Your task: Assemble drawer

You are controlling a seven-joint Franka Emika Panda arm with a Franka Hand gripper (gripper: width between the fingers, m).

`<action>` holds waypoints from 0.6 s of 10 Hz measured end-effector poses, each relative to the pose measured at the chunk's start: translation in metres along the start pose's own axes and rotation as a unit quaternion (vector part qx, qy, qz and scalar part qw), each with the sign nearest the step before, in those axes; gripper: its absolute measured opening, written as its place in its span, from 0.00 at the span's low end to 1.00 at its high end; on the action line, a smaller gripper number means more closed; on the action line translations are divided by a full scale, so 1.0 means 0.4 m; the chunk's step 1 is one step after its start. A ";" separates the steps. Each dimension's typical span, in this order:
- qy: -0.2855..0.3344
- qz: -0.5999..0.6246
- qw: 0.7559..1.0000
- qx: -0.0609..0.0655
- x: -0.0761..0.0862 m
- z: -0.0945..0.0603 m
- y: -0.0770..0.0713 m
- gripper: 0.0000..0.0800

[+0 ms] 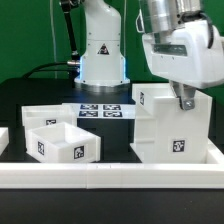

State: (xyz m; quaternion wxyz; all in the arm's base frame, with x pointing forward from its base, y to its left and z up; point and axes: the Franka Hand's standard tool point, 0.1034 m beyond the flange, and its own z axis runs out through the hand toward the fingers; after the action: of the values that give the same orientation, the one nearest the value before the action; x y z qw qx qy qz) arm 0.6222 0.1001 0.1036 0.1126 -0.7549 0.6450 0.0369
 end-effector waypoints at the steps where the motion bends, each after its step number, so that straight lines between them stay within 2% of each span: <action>1: -0.001 0.003 1.000 0.000 0.004 0.001 -0.018 0.05; 6: -0.007 0.005 1.000 -0.004 0.010 0.003 -0.050 0.05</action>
Offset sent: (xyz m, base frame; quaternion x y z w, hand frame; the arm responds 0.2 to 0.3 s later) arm 0.0198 -0.0028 -0.0074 -0.0100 -0.0043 0.0373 0.9992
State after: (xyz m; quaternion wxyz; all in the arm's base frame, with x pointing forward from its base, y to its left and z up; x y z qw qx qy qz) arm 0.6428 0.0994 0.1041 0.1138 -0.7519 0.6478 0.0456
